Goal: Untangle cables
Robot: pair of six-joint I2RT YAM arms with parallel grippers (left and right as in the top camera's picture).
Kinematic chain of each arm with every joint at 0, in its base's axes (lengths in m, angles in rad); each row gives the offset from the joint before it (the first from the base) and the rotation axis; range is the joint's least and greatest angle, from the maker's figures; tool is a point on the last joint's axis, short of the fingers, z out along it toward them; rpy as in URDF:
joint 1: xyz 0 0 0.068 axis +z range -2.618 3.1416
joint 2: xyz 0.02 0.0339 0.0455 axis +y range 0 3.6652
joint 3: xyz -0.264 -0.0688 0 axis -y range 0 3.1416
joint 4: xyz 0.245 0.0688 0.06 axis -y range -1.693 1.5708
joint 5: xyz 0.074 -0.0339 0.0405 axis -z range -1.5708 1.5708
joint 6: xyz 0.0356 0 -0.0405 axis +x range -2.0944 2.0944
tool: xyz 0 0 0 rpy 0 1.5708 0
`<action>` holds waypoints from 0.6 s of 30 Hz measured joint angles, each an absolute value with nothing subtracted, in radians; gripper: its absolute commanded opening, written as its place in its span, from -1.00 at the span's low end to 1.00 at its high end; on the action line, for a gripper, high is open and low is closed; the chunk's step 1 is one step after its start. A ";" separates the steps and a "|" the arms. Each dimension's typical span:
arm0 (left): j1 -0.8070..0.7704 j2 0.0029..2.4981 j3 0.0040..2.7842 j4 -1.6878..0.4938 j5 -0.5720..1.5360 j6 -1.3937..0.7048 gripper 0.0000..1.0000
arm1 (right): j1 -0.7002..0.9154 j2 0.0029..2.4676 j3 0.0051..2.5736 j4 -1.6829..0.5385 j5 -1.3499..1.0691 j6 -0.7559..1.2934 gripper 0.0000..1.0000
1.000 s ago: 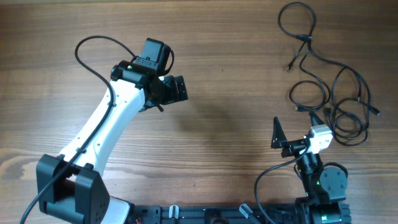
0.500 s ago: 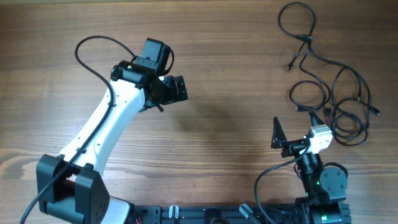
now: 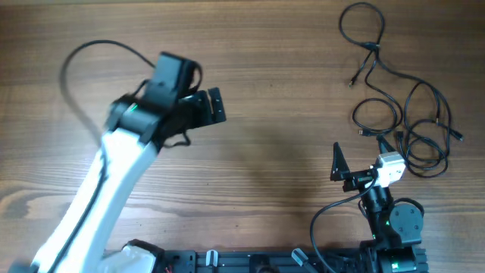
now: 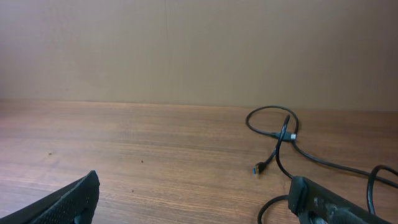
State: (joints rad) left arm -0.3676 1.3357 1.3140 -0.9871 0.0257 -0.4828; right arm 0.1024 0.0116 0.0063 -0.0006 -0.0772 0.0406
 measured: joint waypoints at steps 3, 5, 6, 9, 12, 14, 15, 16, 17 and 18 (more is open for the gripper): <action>-0.368 1.183 1.315 -1.034 0.010 -0.482 1.00 | 0.102 0.012 0.006 -0.001 -0.077 0.041 1.00; -0.368 1.088 1.318 -1.083 0.001 -0.482 1.00 | 0.102 0.012 0.006 -0.001 -0.077 0.041 0.99; -0.368 1.063 1.320 -1.113 -0.002 -0.482 1.00 | 0.102 0.012 0.006 -0.001 -0.077 0.041 0.99; -0.368 1.008 1.320 -1.207 -0.003 -0.482 1.00 | 0.102 0.012 0.006 -0.001 -0.077 0.041 1.00; -0.368 1.006 1.317 -1.218 -0.003 -0.483 1.00 | 0.102 0.012 0.006 -0.001 -0.077 0.041 1.00; -0.368 1.001 1.283 -1.167 -0.003 -0.483 1.00 | 0.102 0.012 0.006 -0.001 -0.077 0.041 0.99; -0.368 0.996 1.262 -1.146 -0.004 -0.483 1.00 | 0.102 0.012 0.006 -0.001 -0.077 0.041 1.00; -0.368 0.988 1.231 -1.104 -0.004 -0.483 1.00 | 0.102 0.012 0.006 -0.001 -0.077 0.041 1.00; -0.368 0.980 1.203 -1.065 -0.004 -0.483 1.00 | 0.102 0.012 0.006 -0.001 -0.077 0.041 1.00; -0.367 0.968 1.163 -1.014 -0.006 -0.483 1.00 | 0.102 0.012 0.006 -0.001 -0.077 0.041 0.99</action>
